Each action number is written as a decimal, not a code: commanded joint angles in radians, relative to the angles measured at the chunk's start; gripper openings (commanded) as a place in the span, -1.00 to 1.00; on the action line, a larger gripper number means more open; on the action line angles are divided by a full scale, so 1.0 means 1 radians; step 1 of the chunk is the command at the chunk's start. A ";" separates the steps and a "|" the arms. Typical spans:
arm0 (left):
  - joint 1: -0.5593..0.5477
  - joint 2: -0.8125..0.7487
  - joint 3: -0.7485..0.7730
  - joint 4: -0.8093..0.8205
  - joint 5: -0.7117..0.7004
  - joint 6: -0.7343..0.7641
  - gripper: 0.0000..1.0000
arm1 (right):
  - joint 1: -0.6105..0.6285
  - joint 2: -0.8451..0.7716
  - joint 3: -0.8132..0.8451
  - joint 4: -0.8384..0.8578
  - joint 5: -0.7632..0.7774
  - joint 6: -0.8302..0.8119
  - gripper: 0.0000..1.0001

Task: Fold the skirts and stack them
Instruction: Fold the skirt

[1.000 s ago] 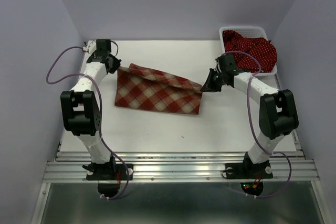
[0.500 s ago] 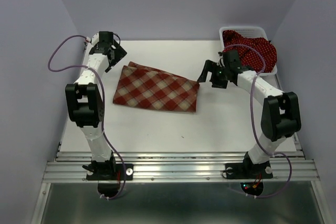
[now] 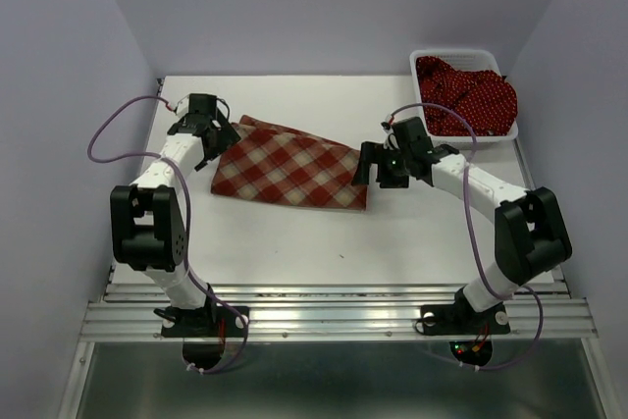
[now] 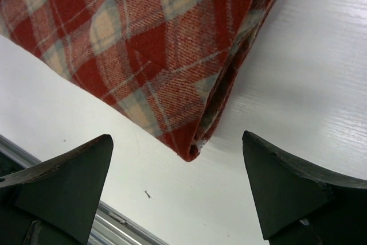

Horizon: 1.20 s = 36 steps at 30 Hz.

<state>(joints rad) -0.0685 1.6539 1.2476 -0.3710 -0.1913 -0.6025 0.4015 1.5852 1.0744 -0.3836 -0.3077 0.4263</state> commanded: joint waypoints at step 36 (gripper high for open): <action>-0.273 -0.250 -0.597 0.084 0.371 -0.134 0.97 | -0.009 -0.046 -0.281 0.123 0.002 0.051 1.00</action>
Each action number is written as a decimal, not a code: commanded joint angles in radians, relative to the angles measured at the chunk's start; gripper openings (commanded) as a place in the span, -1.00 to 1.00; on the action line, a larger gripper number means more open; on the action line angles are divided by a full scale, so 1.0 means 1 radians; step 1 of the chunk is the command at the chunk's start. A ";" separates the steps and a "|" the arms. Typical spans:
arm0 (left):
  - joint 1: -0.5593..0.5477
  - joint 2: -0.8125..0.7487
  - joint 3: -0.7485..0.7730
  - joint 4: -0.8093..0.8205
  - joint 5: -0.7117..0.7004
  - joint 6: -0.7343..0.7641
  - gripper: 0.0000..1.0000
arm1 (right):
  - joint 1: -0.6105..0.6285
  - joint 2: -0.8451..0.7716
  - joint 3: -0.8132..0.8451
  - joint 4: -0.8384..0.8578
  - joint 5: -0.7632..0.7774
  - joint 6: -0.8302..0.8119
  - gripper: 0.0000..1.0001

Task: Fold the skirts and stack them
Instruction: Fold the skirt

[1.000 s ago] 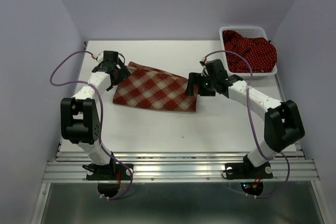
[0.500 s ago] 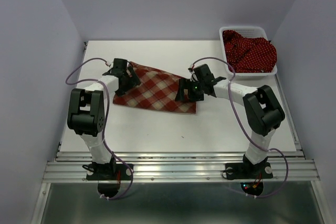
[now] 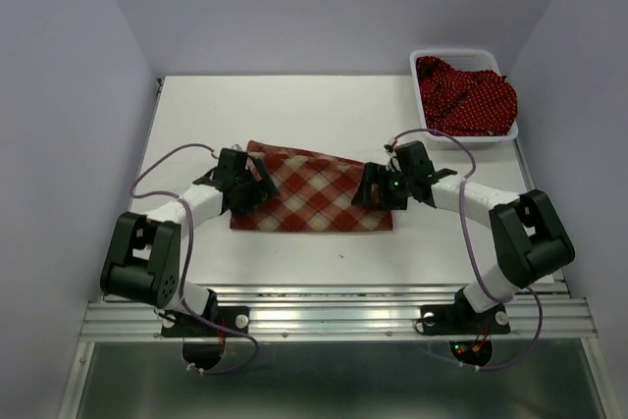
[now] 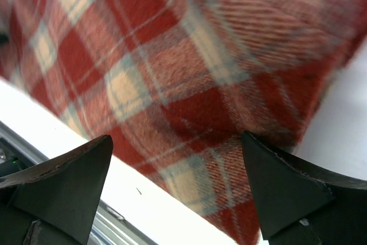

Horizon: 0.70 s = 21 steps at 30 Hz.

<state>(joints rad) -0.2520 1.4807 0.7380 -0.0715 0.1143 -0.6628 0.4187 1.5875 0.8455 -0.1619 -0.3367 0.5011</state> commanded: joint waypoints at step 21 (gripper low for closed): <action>-0.012 -0.137 0.181 -0.292 -0.251 0.009 0.97 | -0.284 -0.205 0.050 -0.300 0.069 -0.134 1.00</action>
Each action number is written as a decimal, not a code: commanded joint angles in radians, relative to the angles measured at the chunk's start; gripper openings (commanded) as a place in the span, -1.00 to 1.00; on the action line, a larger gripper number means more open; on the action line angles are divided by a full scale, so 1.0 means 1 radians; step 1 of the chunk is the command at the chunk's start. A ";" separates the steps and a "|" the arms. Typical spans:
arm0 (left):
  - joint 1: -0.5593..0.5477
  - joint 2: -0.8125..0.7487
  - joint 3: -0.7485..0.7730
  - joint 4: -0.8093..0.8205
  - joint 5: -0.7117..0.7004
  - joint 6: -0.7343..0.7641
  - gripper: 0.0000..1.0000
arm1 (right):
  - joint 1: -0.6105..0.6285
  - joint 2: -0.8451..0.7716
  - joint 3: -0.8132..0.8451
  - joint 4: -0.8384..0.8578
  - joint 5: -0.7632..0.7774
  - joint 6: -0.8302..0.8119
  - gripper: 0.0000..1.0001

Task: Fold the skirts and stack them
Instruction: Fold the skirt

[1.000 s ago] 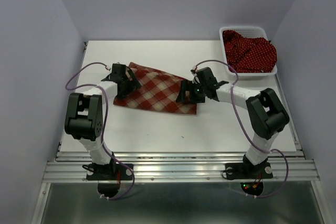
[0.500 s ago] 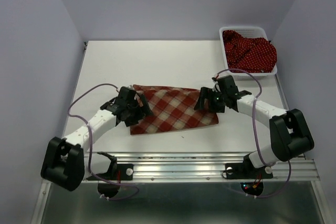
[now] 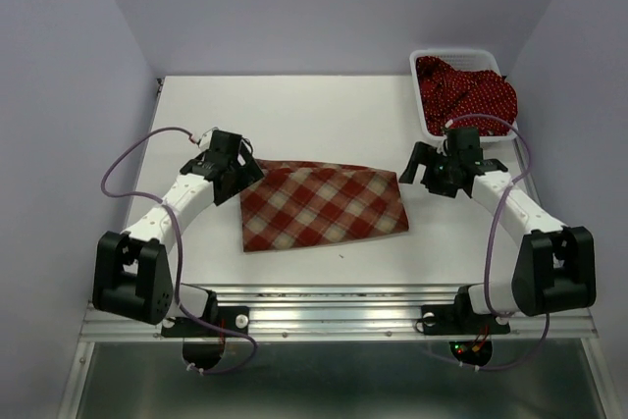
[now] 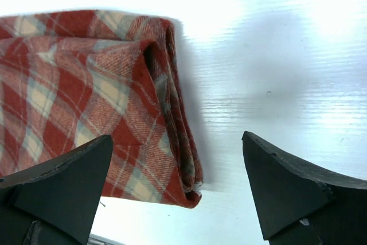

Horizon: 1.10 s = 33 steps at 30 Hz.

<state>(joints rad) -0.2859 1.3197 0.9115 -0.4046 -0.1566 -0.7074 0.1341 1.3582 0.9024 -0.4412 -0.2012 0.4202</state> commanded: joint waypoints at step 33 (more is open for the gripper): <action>0.033 0.194 -0.212 0.305 0.299 0.017 -0.42 | 0.079 0.150 0.006 0.027 0.049 -0.007 -0.84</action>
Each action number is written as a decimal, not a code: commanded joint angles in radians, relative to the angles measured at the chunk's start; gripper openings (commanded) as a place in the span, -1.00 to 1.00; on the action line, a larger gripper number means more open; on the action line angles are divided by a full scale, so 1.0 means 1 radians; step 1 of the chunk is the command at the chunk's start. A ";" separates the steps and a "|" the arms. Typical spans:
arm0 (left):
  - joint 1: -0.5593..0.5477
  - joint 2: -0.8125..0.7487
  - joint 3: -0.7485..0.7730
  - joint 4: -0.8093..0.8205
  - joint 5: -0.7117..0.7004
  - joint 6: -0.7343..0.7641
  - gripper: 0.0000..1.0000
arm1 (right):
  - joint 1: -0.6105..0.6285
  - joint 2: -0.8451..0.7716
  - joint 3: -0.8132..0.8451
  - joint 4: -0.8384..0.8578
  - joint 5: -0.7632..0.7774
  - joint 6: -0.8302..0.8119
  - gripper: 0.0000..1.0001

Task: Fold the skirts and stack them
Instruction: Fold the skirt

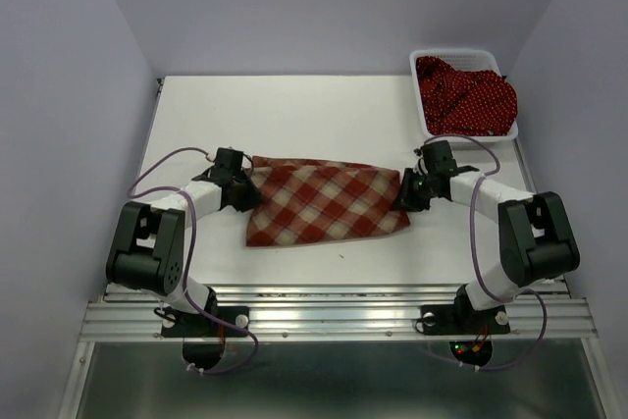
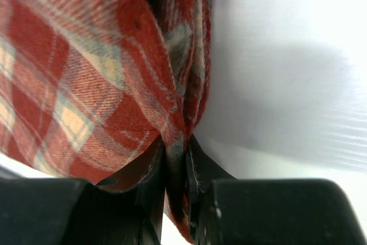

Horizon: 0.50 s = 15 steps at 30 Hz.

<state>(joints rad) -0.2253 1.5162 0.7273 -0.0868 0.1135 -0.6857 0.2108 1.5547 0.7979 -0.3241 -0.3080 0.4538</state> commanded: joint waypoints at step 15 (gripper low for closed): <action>-0.101 0.036 0.012 0.125 0.081 -0.139 -0.42 | 0.272 0.010 0.598 -0.524 0.484 -0.043 -0.99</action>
<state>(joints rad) -0.3069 1.5448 0.7197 -0.0074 0.1764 -0.7799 0.3805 1.5383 1.2549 -0.7128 -0.0029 0.3695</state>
